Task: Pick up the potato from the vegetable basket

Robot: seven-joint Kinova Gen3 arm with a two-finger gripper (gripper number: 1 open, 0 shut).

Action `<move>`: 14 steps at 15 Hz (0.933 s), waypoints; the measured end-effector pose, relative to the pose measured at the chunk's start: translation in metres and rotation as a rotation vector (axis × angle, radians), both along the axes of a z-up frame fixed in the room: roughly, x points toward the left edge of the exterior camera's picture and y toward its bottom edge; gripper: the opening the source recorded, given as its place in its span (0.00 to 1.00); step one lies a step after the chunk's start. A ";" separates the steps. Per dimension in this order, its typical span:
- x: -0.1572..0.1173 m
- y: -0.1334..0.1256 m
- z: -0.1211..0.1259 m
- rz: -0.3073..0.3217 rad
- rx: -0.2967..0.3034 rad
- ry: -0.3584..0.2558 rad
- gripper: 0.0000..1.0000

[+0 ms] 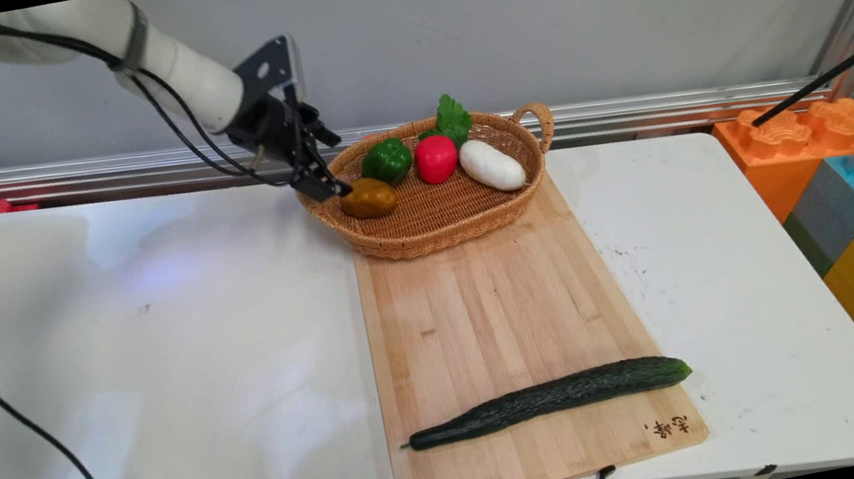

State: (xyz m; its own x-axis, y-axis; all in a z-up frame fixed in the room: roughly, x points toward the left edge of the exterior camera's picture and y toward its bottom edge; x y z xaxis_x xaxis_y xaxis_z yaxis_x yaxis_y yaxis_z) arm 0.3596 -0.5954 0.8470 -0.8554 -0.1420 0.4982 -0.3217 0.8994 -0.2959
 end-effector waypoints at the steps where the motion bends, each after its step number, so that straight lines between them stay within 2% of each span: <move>1: -0.004 -0.003 -0.007 -0.003 -0.001 -0.007 1.00; 7: -0.017 -0.019 -0.035 -0.007 -0.023 -0.030 1.00; 14: -0.023 -0.022 -0.052 0.013 -0.004 -0.040 1.00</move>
